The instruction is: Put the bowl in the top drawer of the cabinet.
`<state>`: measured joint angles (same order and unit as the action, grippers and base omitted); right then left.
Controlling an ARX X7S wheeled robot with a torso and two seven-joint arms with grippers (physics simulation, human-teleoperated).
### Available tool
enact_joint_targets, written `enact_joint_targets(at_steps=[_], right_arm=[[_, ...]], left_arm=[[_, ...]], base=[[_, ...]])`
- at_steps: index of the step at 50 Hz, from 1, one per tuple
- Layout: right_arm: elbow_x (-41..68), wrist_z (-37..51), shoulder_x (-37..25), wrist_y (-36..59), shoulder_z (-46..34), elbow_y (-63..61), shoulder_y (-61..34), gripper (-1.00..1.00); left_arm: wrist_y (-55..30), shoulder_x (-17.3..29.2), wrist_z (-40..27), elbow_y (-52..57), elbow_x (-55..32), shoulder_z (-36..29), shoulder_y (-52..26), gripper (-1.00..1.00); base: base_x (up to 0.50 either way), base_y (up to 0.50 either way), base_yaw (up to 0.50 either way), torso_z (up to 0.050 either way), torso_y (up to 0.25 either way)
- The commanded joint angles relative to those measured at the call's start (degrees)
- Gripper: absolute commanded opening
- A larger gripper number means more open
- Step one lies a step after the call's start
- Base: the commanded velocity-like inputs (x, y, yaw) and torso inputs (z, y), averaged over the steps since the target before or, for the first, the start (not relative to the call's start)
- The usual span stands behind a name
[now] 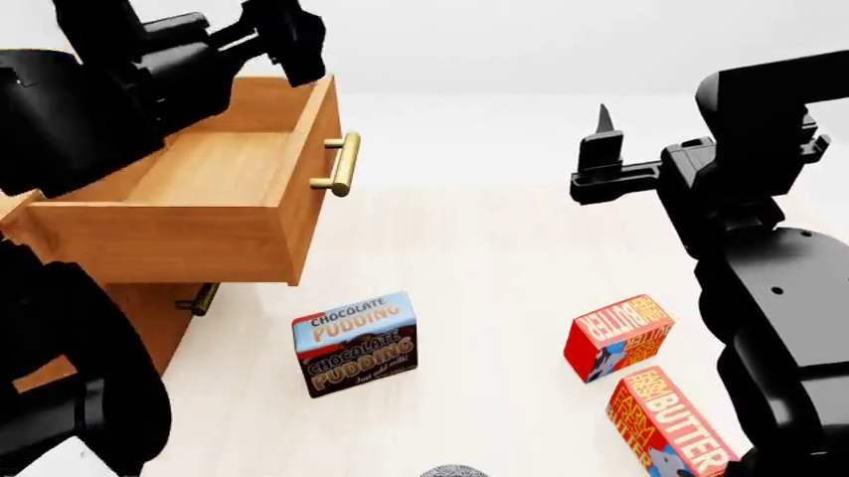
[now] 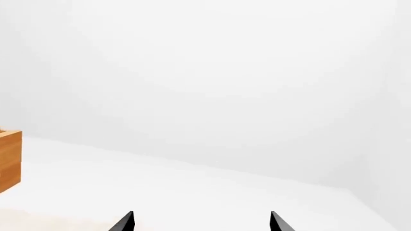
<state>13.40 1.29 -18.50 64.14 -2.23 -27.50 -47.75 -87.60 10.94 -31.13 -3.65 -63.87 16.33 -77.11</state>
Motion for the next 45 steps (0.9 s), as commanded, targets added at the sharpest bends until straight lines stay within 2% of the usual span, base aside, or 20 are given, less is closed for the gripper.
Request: enact_joint_targets(at_steps=[1, 8, 15, 29, 34, 45], right_arm=[[-0.1, 0.95, 0.29, -0.38, 1.03, 0.12, -0.31, 1.0], [-0.34, 1.53, 0.16, -0.86, 1.45, -0.21, 0.01, 1.0], [-0.33, 1.68, 0.17, -1.74, 1.75, 0.41, 0.69, 1.0], [-0.21, 1.78, 0.1, -3.22, 2.27, 1.65, 1.82, 1.0], [-0.13, 1.79, 0.02, -3.32, 2.21, 1.91, 1.93, 1.0], [0.13, 1.89, -0.05, -3.49, 2.41, 2.16, 1.93, 1.0]], left_arm=[[-1.21, 6.46, -14.73, 18.9, -29.21, -9.0, 17.6, 1.0], [-0.2, 8.93, -14.91, 26.93, -33.6, -11.53, 27.17, 1.0], [0.06, 10.49, -10.16, 32.59, -31.03, -13.56, 34.49, 1.0], [3.63, 12.38, 3.62, 40.03, -15.98, -21.64, 46.52, 1.0], [7.29, 14.27, 8.88, 40.33, -7.57, -26.82, 50.83, 1.0], [13.65, 17.63, 16.66, 38.36, 2.3, -34.87, 54.8, 1.0]], base=[[0.0, 0.0, 0.0, 0.0, 0.0], [0.0, 0.0, 0.0, 0.0, 0.0], [0.0, 0.0, 0.0, 0.0, 0.0], [0.0, 0.0, 0.0, 0.0, 0.0], [0.0, 0.0, 0.0, 0.0, 0.0], [0.0, 0.0, 0.0, 0.0, 0.0]])
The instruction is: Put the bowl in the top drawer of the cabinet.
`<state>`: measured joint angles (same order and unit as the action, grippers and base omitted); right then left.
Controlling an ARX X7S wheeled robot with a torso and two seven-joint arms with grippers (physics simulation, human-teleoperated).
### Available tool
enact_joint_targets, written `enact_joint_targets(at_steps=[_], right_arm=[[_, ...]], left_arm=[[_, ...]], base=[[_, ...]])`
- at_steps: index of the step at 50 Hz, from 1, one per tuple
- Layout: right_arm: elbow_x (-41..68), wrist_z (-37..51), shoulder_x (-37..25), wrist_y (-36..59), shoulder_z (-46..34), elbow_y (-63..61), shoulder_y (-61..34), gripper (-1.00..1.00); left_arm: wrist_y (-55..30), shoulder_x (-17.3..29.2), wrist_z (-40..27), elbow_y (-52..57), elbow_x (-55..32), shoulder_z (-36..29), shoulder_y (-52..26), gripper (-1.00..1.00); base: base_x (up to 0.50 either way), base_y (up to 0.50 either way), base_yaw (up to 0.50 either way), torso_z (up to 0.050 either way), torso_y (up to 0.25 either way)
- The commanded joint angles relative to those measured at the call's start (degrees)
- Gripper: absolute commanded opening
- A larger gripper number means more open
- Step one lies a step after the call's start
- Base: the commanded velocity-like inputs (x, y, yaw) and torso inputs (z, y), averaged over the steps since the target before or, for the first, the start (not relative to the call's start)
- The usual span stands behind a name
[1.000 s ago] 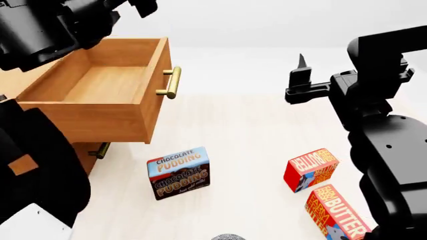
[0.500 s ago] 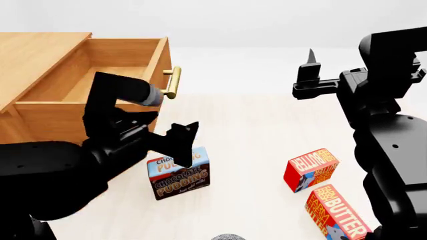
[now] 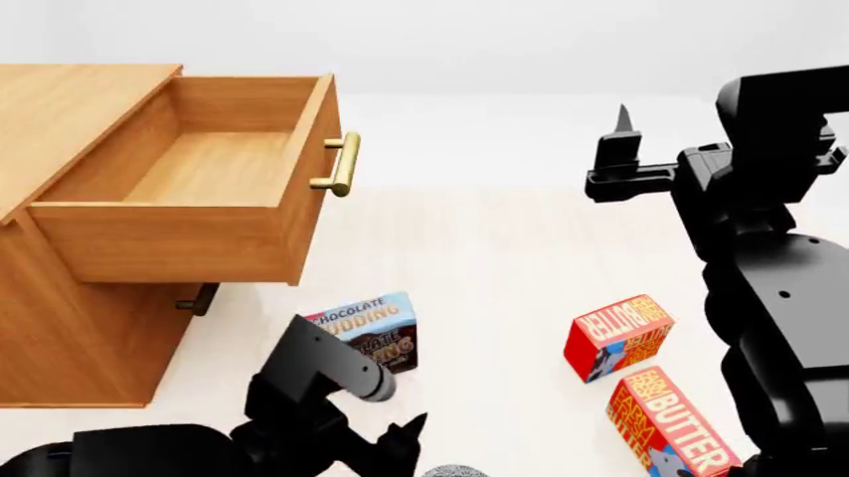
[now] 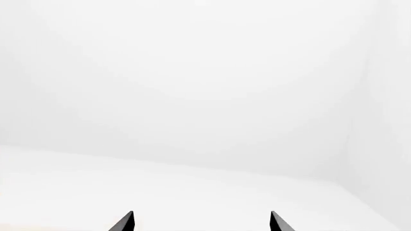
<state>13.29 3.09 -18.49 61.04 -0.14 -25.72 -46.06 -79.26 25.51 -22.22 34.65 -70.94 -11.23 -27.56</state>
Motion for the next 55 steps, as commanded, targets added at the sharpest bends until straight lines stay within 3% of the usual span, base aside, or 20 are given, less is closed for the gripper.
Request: enact_joint_targets(at_steps=[1, 19, 55], right_arm=[[0.27, 0.1, -0.07, -0.45, 0.38, 0.41, 0.28, 1.0], [0.42, 0.14, -0.21, -2.17, 0.69, 2.02, 1.27, 1.0], [1.37, 0.14, -0.38, -3.57, 1.31, 2.76, 2.53, 1.0]], left_arm=[[5.64, 3.37, 8.26, -0.09, 9.79, -7.75, 5.4, 1.0], [12.11, 4.84, 13.67, -4.36, 19.49, -17.6, 8.1, 1.0], [14.99, -0.94, 14.41, -16.8, 28.11, -28.25, 4.65, 1.0]], base=[[0.0, 0.0, 0.0, 0.0, 0.0], [0.0, 0.0, 0.0, 0.0, 0.0], [0.0, 0.0, 0.0, 0.0, 0.0]])
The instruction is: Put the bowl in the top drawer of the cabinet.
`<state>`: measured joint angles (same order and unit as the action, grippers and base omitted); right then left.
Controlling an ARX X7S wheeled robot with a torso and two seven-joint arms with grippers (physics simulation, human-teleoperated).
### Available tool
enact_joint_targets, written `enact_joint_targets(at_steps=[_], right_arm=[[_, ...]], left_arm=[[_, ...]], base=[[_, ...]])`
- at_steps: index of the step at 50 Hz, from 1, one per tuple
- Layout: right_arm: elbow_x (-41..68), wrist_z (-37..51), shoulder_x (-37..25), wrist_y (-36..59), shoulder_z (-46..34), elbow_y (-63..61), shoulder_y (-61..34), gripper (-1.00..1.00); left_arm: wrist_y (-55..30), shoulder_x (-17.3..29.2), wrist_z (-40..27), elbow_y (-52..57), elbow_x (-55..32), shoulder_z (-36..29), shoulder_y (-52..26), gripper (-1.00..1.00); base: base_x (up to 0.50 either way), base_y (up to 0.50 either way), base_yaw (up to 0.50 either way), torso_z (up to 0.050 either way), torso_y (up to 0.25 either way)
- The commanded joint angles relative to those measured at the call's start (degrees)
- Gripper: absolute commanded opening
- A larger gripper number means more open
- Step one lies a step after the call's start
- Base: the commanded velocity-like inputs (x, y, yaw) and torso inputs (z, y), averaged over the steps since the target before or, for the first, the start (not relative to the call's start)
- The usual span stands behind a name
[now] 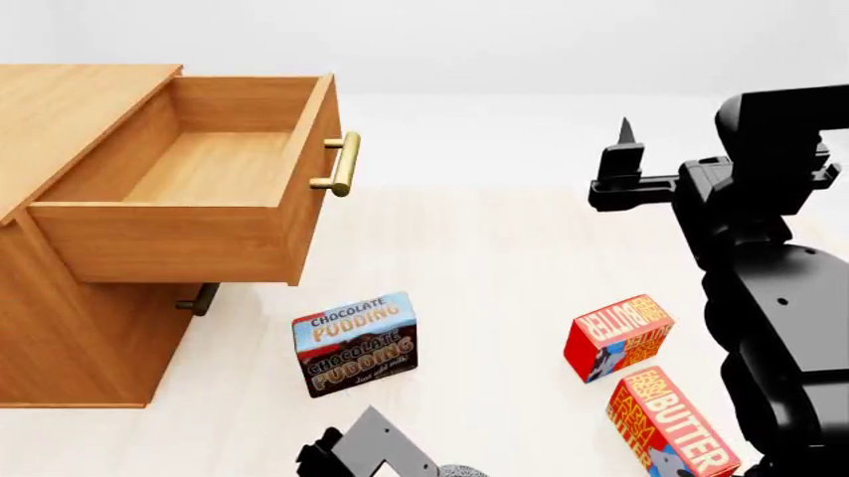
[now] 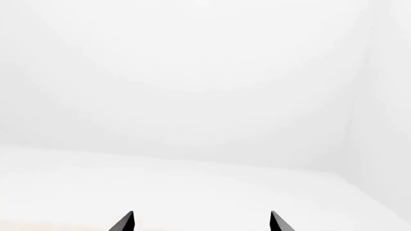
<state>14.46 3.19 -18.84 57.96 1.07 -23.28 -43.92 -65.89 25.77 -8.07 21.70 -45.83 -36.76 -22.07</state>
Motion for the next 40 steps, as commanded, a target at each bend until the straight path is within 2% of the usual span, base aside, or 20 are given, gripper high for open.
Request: enact_joint_targets(at_steps=[1, 2, 3, 10, 17, 23, 31, 40], right_arm=[[0.22, 0.04, -0.02, -0.54, 0.09, 0.35, 0.43, 1.0], [0.24, 0.05, -0.01, -0.58, 0.08, 0.37, 0.46, 1.0], [0.26, 0.07, 0.02, -0.62, 0.07, 0.4, 0.49, 1.0], [0.33, 0.19, 0.02, -0.77, -0.08, 0.43, 0.73, 1.0], [0.42, 0.36, 0.13, -0.78, -0.35, 0.28, 0.66, 1.0], [0.42, 0.53, 0.1, -0.95, -0.39, 0.32, 0.79, 1.0], [0.65, 0.69, -0.11, -0.59, -0.24, -0.18, 0.78, 1.0], [1.13, 0.76, -0.55, 0.23, 0.38, -1.09, 0.68, 1.0]], left_arm=[[1.75, -1.22, 0.29, -3.89, 3.14, -2.88, -0.89, 1.0], [1.78, -1.26, 0.28, -3.91, 3.16, -2.94, -0.92, 1.0], [1.81, -1.32, 0.08, -3.85, 3.23, -2.91, -0.94, -1.0], [1.58, -1.63, -1.25, -2.66, 2.47, -1.45, -1.08, -1.0], [-0.17, -1.95, -3.98, 2.28, -2.23, 4.2, -1.01, -1.0], [-4.6, -1.91, -8.58, 9.3, -11.01, 12.78, -1.69, -1.0], [-10.61, -2.12, -18.5, 14.26, -29.02, 26.28, -6.4, -1.0], [-10.65, -0.59, -27.17, 12.93, -43.17, 33.12, -11.82, -1.0]], base=[[0.0, 0.0, 0.0, 0.0, 0.0], [0.0, 0.0, 0.0, 0.0, 0.0], [0.0, 0.0, 0.0, 0.0, 0.0], [0.0, 0.0, 0.0, 0.0, 0.0], [0.0, 0.0, 0.0, 0.0, 0.0], [0.0, 0.0, 0.0, 0.0, 0.0], [0.0, 0.0, 0.0, 0.0, 0.0], [0.0, 0.0, 0.0, 0.0, 0.0]])
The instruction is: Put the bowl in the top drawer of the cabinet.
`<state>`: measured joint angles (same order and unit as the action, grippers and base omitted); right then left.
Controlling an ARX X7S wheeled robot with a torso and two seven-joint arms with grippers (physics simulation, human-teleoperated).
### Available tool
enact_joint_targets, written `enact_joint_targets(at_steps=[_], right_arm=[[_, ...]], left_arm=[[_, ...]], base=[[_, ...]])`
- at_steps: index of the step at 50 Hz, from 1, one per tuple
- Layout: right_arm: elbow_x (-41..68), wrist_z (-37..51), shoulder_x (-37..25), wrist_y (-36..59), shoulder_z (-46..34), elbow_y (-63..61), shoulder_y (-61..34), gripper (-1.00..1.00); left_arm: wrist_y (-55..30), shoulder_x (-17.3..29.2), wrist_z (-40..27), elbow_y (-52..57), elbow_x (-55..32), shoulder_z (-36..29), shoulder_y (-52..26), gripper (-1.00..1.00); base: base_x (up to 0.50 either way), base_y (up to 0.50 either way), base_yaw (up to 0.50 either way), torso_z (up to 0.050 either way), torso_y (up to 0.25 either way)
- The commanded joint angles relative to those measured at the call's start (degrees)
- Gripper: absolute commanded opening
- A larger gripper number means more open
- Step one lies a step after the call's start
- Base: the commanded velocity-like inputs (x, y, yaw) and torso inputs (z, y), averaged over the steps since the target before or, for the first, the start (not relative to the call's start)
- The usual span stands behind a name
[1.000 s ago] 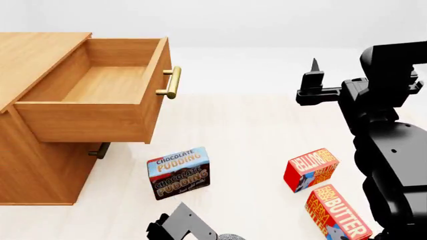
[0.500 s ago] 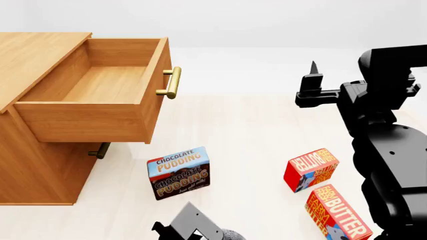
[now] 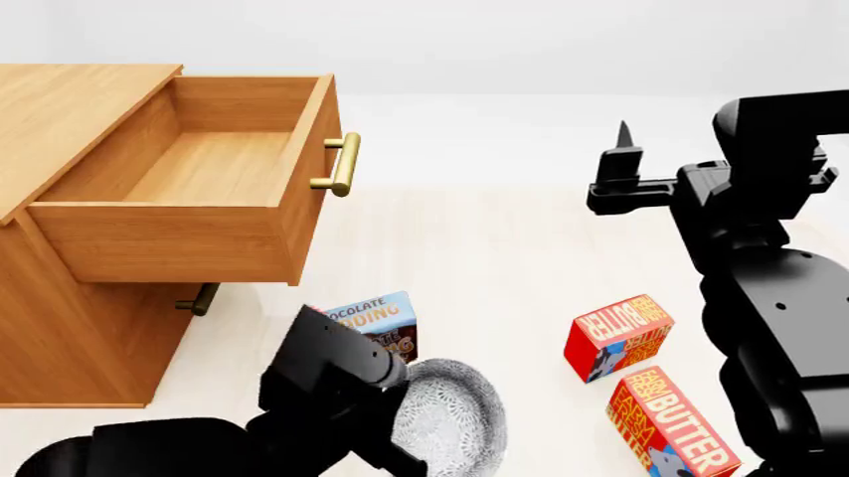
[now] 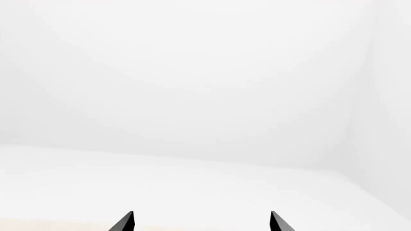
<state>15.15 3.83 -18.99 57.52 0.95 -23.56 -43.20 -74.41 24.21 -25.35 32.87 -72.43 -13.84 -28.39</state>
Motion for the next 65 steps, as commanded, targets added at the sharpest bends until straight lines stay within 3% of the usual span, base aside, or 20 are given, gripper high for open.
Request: enact_joint_targets(at_steps=[1, 13, 30, 43, 56, 65], right_arm=[[0.52, 0.12, -0.46, 0.82, 0.61, -0.93, -0.06, 1.0], [1.08, 0.05, -0.77, 1.06, 1.2, -1.33, -0.03, 1.0], [1.79, 0.06, -0.31, 0.41, 1.37, -1.54, 0.84, 1.0], [2.19, -0.07, -0.57, -0.24, 2.05, -1.25, 1.83, 1.0], [2.81, -0.23, -0.55, -0.64, 2.34, -1.53, 2.66, 1.0], [3.21, -0.17, -0.8, -0.54, 3.04, -1.71, 2.78, 1.0]], left_arm=[[-1.95, 1.23, -10.92, 1.5, -18.09, 10.59, -6.15, -1.0], [1.89, 4.03, -22.22, -3.56, -32.31, 11.03, -18.5, -1.0], [7.33, 4.11, -28.69, -19.17, -37.27, 9.19, -35.96, -1.0], [12.57, 1.97, -31.63, -31.77, -33.41, 8.37, -43.7, -1.0], [14.51, 0.68, -30.74, -46.01, -23.73, 3.77, -54.84, -1.0], [17.93, 0.09, -30.66, -52.82, -19.26, 2.99, -57.48, -1.0]], base=[[0.0, 0.0, 0.0, 0.0, 0.0], [0.0, 0.0, 0.0, 0.0, 0.0], [0.0, 0.0, 0.0, 0.0, 0.0], [0.0, 0.0, 0.0, 0.0, 0.0], [0.0, 0.0, 0.0, 0.0, 0.0], [0.0, 0.0, 0.0, 0.0, 0.0]])
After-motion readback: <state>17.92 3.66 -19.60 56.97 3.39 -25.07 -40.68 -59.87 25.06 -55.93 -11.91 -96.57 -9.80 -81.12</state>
